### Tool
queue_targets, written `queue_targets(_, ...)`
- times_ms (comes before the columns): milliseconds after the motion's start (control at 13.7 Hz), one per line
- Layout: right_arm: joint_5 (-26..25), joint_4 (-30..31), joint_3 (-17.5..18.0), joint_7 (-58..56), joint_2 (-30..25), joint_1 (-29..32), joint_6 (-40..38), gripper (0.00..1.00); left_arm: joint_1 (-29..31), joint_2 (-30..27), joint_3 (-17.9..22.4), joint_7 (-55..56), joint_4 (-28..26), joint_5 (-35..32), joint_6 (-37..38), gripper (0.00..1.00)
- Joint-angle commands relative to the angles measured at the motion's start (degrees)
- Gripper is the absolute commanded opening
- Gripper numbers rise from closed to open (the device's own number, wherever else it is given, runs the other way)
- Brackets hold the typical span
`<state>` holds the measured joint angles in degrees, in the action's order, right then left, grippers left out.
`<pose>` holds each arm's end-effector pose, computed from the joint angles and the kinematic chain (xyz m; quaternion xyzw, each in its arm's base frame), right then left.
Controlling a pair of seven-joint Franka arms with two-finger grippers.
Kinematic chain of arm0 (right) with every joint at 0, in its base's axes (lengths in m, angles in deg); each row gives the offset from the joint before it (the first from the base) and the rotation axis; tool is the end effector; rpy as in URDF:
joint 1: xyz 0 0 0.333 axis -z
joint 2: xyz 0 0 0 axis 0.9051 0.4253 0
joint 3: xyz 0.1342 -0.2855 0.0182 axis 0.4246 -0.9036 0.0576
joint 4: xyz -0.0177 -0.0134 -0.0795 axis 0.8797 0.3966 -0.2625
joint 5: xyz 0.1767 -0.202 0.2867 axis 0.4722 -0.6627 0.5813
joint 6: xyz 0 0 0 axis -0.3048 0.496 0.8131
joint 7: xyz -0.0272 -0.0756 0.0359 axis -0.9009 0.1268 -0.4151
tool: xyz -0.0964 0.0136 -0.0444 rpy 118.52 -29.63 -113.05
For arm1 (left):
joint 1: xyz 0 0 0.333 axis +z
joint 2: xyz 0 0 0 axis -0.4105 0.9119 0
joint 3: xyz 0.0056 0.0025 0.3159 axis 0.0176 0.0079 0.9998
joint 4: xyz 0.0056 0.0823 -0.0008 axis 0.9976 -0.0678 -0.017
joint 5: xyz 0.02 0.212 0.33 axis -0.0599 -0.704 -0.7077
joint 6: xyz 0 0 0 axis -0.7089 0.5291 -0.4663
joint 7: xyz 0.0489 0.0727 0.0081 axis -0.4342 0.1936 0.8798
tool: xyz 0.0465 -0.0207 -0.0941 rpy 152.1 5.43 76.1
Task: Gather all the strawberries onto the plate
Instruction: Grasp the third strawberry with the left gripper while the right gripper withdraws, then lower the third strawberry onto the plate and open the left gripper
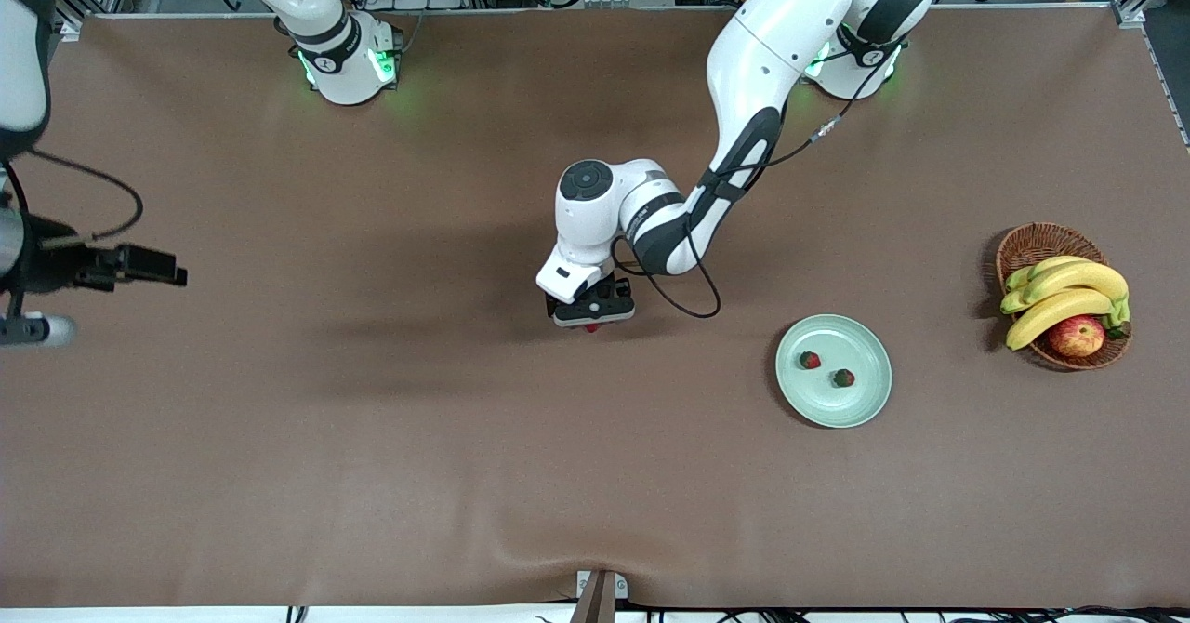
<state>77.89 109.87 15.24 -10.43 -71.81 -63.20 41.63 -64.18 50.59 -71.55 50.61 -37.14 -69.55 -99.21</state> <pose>0.6184 -0.0085 0.5740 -0.9964 -0.0240 0.0690 0.0422 0.4977 -0.5474 0.1752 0.9892 0.0701 0.1251 0.0302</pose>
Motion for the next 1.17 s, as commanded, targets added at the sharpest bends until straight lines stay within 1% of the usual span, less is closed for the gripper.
queue_targets(0,-0.66,15.21,-0.96,-0.4,-9.68,-0.92,5.35,1.0,-0.48,1.13,0.36,0.6,1.58,-1.17,-0.21,0.61)
queue_targets(73,-1.62,17.77,-0.96,-0.4,-11.7,-1.01,7.01,1.0,-0.4,1.04,0.36,0.77,1.58,-0.91,-0.21,0.37)
queue_targets(146,-2.32,18.4,-0.87,-0.4,-12.16,-0.75,7.64,1.0,-0.39,1.04,0.36,0.86,1.58,-0.65,-0.21,0.13)
queue_targets(219,-2.51,17.8,-0.96,-0.32,-11.81,-0.31,7.9,1.0,-0.39,1.04,0.36,0.86,1.58,-0.65,-0.21,0.0)
queue_targets(364,-3.2,13.68,-0.78,0.38,-9.1,0.48,9.31,1.0,-0.39,1.04,0.36,0.86,1.49,-0.56,-0.21,0.0)
queue_targets(583,-2.69,13.4,-0.78,1.27,-8.73,1.18,11.68,1.0,1.18,-0.62,0.36,3.83,1.32,-0.56,-0.21,0.0)
queue_targets(729,-3.47,11.73,-0.69,-0.3,-9.69,1.63,10.38,1.0,6.34,-2.63,0.36,7.19,0.27,-1.0,-0.21,0.0)
queue_targets(802,-2.95,12.07,-0.69,-1.62,-10.4,1.63,8.45,1.0,9.51,-4.3,0.18,6.93,-0.87,-1.0,-0.13,0.0)
queue_targets(947,-2.51,13.12,-0.69,-2.34,-11.36,1.45,10.27,1.0,14.7,-7.47,-0.69,7.1,-3.41,-0.56,0.31,0.0)
queue_targets(1020,-2.59,16.09,-0.69,-2.34,-13.2,1.36,10.98,1.0,16.81,-8.53,-0.96,7.19,-5.26,-0.56,0.4,0.0)
queue_targets(1093,-2.68,19.6,-0.69,-2.42,-15.3,1.36,13.51,1.0,19.01,-9.5,-1.05,7.98,-6.67,-0.21,0.58,0.0)
